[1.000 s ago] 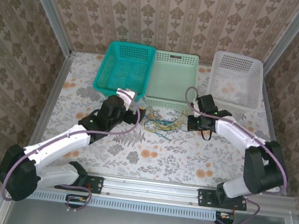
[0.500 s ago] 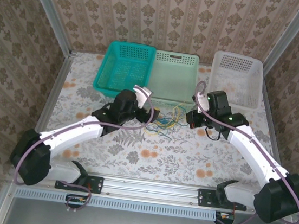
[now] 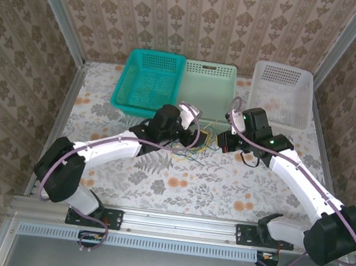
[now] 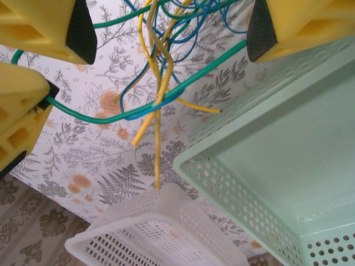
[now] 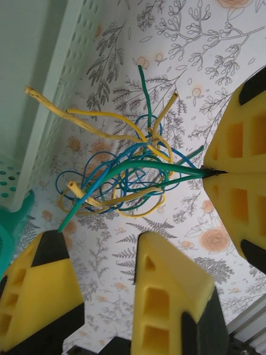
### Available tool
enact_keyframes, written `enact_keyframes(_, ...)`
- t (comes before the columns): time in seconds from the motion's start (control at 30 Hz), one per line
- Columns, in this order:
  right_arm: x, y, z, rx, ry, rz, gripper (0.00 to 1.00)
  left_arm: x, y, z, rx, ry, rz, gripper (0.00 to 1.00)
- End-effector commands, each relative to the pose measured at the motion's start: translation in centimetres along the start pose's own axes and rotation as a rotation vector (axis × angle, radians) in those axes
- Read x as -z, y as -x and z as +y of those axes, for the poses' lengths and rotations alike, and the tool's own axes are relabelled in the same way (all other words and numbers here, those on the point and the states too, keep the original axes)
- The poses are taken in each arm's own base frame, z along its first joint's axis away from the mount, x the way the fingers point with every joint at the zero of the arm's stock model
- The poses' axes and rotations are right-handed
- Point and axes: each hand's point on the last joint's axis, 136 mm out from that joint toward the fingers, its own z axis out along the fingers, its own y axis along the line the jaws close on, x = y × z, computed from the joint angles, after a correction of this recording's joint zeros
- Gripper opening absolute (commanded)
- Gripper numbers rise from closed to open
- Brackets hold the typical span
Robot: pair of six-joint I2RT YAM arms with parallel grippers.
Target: Untangle the cables
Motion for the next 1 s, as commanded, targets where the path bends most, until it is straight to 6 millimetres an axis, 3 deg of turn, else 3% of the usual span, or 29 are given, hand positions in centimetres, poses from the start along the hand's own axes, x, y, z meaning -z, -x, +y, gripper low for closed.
enact_keyframes(0.0,0.0,2.1,1.2,-0.037,0.047,-0.062,0.0,-0.5,1.8,-1.4,0.005,-0.049,-0.039,0.74)
enact_keyframes(0.3,1.0,2.5,2.0,-0.037,0.063,-0.083,0.0,-2.2,1.3,0.1,0.008,0.043,0.003,0.72)
enact_keyframes(0.57,1.4,2.8,1.7,-0.06,0.039,-0.095,0.0,-2.0,0.0,1.2,-0.025,0.169,0.059,0.74)
enact_keyframes(0.67,1.3,2.9,0.8,-0.079,-0.008,-0.097,0.0,-1.5,-0.5,2.3,0.007,0.231,0.052,0.73)
enact_keyframes(0.97,1.8,3.8,1.2,-0.102,0.008,-0.139,0.0,-1.1,-0.4,3.0,0.105,0.278,0.01,0.71)
